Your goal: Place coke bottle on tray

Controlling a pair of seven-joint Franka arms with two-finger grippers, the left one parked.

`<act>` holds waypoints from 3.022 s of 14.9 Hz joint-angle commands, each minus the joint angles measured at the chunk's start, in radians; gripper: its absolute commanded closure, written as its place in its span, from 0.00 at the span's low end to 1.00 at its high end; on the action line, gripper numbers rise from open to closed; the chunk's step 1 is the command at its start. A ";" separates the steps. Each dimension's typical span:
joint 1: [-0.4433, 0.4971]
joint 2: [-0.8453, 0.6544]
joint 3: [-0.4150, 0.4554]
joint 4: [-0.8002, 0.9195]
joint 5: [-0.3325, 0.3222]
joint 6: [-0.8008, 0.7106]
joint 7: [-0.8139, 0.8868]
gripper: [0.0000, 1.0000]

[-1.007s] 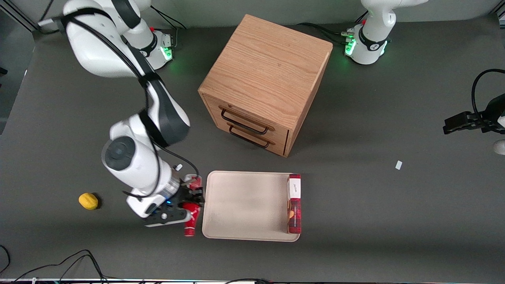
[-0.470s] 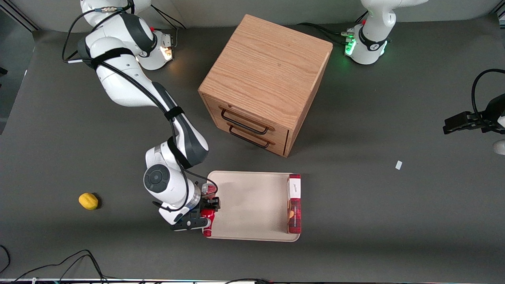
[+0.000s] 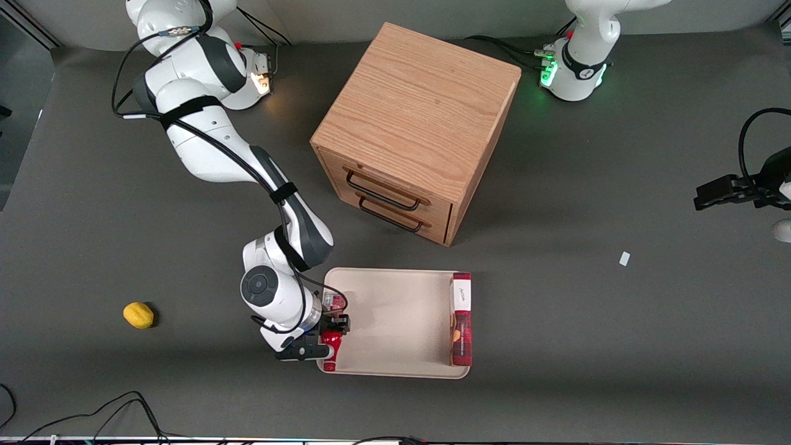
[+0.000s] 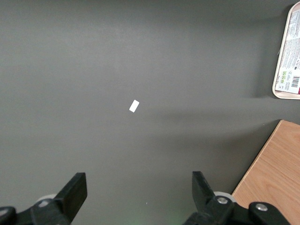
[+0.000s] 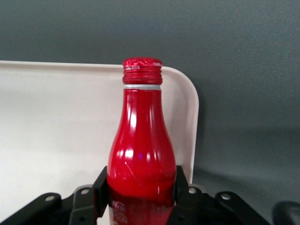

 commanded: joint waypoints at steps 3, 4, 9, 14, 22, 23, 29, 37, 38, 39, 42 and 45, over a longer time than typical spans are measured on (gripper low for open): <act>-0.001 0.028 0.009 0.015 0.010 0.046 0.018 0.16; -0.001 0.028 0.009 0.008 0.010 0.047 0.017 0.15; -0.001 0.017 0.009 0.003 0.010 0.047 0.015 0.00; 0.010 -0.018 0.013 0.004 0.011 0.040 0.018 0.00; -0.030 -0.268 0.015 -0.023 0.013 -0.248 0.000 0.00; -0.039 -0.324 0.010 -0.060 0.011 -0.290 0.000 0.00; -0.149 -0.772 -0.003 -0.519 0.023 -0.347 -0.014 0.00; -0.149 -1.279 -0.210 -0.995 0.053 -0.374 -0.258 0.00; -0.149 -1.316 -0.217 -1.009 0.053 -0.411 -0.258 0.00; -0.149 -1.337 -0.220 -1.005 0.051 -0.461 -0.258 0.00; -0.149 -1.396 -0.260 -1.002 0.051 -0.529 -0.261 0.00; -0.149 -1.411 -0.261 -0.982 0.040 -0.542 -0.256 0.00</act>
